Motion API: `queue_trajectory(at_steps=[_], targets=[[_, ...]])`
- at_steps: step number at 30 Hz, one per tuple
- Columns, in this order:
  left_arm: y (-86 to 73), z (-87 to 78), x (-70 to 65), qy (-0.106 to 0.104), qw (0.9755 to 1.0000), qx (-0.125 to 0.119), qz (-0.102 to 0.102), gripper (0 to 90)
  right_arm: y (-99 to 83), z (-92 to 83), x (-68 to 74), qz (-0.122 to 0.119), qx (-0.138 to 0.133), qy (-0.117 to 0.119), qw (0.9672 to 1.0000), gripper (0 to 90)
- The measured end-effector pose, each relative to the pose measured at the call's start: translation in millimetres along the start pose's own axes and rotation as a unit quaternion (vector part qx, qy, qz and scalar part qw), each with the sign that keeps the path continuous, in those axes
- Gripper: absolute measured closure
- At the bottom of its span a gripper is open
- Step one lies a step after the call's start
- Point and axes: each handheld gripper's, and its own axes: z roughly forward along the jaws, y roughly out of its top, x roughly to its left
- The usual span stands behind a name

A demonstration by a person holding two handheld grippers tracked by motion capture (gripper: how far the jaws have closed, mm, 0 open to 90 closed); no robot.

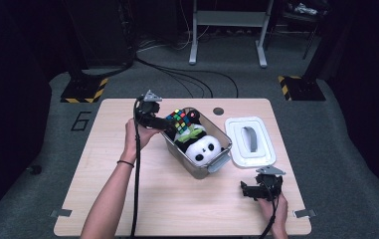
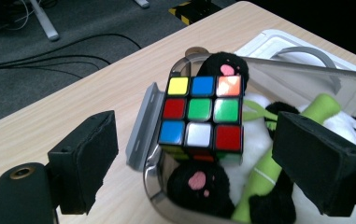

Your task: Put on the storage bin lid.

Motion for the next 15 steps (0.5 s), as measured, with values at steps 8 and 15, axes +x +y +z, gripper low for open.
queue_trajectory(at_steps=[8, 15], targets=[[-16.7, -17.7, 6.0, 0.007, 1.0000, -0.003, -0.005, 11.6, 0.0, 0.0, 0.0, 0.000, 0.000, 0.000, 1.0000, 0.5], [-39.8, -26.0, 15.9, 0.007, 0.9998, 0.004, -0.018, 10.1, 0.0, 0.1, 0.1, 0.000, 0.000, 0.000, 1.0000, 0.5]])
